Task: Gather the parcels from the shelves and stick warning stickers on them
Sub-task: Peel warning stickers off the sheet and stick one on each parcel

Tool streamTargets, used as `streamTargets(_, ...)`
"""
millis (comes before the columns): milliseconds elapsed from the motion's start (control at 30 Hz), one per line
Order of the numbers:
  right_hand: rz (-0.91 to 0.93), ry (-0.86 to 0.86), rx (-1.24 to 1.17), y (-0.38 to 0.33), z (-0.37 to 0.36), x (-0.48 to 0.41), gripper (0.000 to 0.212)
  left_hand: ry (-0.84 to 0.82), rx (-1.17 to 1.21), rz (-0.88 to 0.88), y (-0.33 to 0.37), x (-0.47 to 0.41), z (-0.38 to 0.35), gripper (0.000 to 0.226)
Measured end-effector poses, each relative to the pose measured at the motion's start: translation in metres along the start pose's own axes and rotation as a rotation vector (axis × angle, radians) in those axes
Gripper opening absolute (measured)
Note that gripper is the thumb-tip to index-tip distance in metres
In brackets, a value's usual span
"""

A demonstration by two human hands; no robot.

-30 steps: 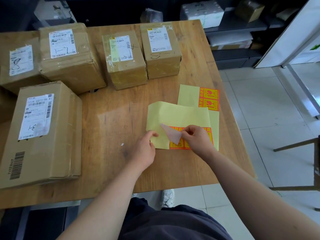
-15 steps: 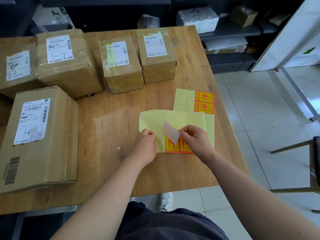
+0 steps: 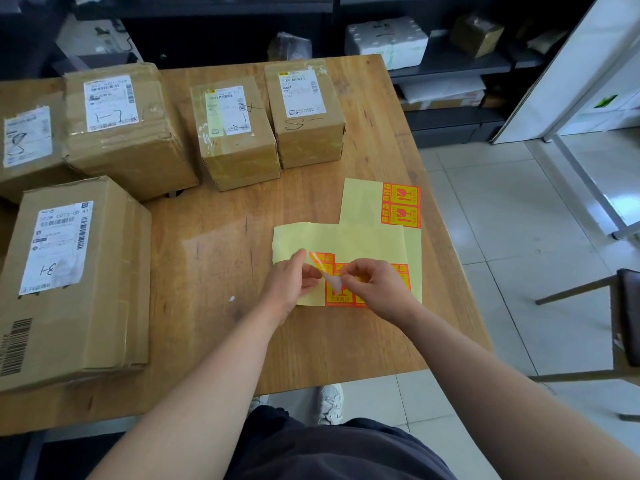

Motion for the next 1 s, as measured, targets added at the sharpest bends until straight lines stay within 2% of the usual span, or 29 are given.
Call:
streamTargets(67,0.009,0.012,0.016,0.000,0.000,0.001,0.008,-0.028,-0.019,-0.020,-0.005,0.001,0.001,0.035)
streamTargets(233,0.030,0.009,0.095,0.000,-0.001,0.003,0.011,-0.034,-0.244,-0.095,-0.016,-0.002,0.005,0.017)
streamTargets(433,-0.001,-0.032,0.115,0.000,0.000,0.004,0.030,0.023,-0.205,-0.073,-0.013,0.000,0.012,0.012)
streamTargets(567,0.043,0.017,0.374,-0.001,-0.003,-0.003,0.031,0.007,-0.205,-0.098,-0.009,0.005,0.020,0.006)
streamTargets(667,0.067,0.057,0.283,-0.014,-0.008,-0.003,0.030,-0.014,-0.229,-0.115,-0.004,0.011,0.032,0.014)
streamTargets(767,0.136,0.075,0.124,-0.039,-0.019,-0.001,0.021,-0.015,-0.237,-0.142,0.007,0.021,0.047,0.019)
streamTargets(933,0.210,0.024,0.067,-0.081,-0.050,0.008,0.001,-0.006,-0.236,-0.196,0.021,0.039,0.086,0.024)
streamTargets(1000,0.213,0.012,0.052,-0.096,-0.065,0.012,0.006,0.011,-0.247,-0.219,0.026,0.046,0.108,0.025)
Point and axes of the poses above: each hand's wrist, its own x-axis away from the middle knuckle, its own z-axis out of the back of the hand, y = z × x, the point moved 2 cm from there along -x, towards the middle knuckle, and after that the axes turned 13 degrees about -z, right-handed, at the moved point
